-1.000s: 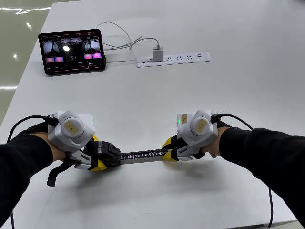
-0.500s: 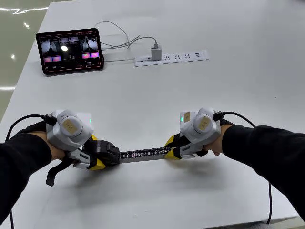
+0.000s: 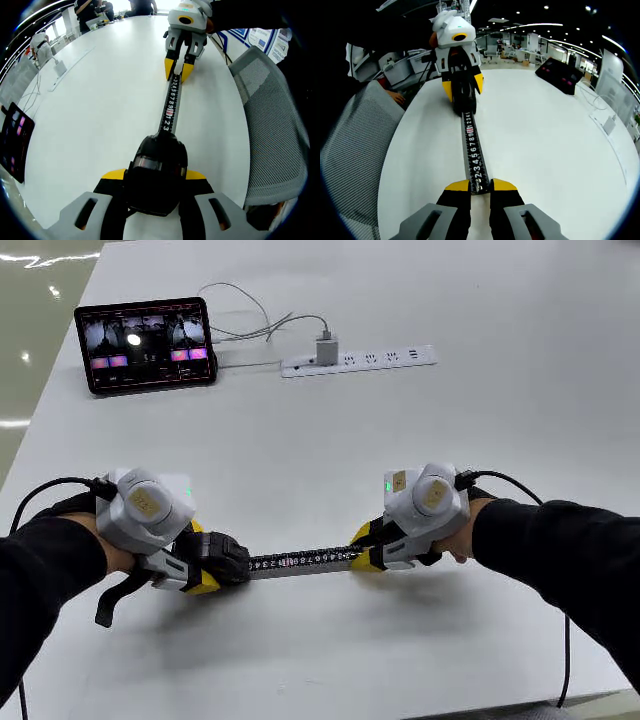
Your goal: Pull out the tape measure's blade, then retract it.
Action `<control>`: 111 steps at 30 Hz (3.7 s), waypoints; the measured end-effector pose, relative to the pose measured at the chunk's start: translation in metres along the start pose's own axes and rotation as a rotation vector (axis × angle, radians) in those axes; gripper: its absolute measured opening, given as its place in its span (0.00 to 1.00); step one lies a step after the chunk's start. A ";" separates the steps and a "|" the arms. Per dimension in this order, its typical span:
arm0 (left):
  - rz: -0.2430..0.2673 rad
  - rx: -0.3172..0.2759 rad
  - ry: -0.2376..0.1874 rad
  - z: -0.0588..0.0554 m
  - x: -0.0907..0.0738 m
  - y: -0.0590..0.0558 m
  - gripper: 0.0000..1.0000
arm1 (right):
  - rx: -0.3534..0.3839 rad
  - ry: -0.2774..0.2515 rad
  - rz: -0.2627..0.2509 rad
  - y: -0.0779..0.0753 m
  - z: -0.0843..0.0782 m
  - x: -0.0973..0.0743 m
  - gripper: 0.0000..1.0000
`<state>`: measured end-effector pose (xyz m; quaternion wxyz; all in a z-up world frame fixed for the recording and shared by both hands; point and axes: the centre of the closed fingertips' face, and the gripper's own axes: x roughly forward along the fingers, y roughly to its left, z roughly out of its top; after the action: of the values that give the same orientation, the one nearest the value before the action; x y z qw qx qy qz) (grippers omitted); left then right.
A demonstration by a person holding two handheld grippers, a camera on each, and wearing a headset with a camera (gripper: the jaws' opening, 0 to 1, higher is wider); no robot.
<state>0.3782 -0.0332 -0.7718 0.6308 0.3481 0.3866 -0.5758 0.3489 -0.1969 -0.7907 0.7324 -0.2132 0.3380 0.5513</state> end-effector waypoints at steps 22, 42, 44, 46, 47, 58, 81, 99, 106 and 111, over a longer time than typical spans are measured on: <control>0.001 -0.004 0.001 0.000 0.000 0.000 0.33 | 0.006 0.011 -0.002 -0.003 -0.008 -0.007 0.09; -0.002 -0.007 0.001 0.002 0.001 -0.001 0.33 | 0.004 0.027 -0.005 -0.006 -0.019 -0.018 0.09; -0.003 -0.006 0.001 0.002 0.001 -0.001 0.33 | 0.004 0.028 -0.006 -0.006 -0.020 -0.019 0.09; -0.002 -0.006 0.002 0.002 0.001 -0.001 0.33 | 0.005 0.028 -0.007 -0.006 -0.021 -0.020 0.09; -0.002 -0.006 0.002 0.002 0.000 -0.001 0.33 | 0.005 0.029 -0.007 -0.006 -0.022 -0.020 0.09; -0.001 -0.006 0.004 0.002 0.000 -0.002 0.33 | 0.007 0.039 -0.011 -0.007 -0.028 -0.027 0.09; 0.000 -0.008 0.003 0.001 0.001 0.000 0.33 | 0.010 0.055 -0.022 -0.011 -0.039 -0.035 0.09; -0.002 -0.008 0.005 0.000 0.001 0.000 0.33 | 0.017 0.049 -0.021 -0.011 -0.043 -0.039 0.09; -0.002 -0.007 0.004 0.000 0.001 0.000 0.33 | 0.019 0.051 -0.021 -0.011 -0.044 -0.041 0.09; -0.005 -0.005 0.005 0.001 0.001 -0.001 0.33 | 0.023 0.054 -0.024 -0.012 -0.047 -0.045 0.09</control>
<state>0.3776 -0.0347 -0.7723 0.6293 0.3471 0.3904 -0.5753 0.3406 -0.2625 -0.7902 0.7320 -0.2235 0.3613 0.5327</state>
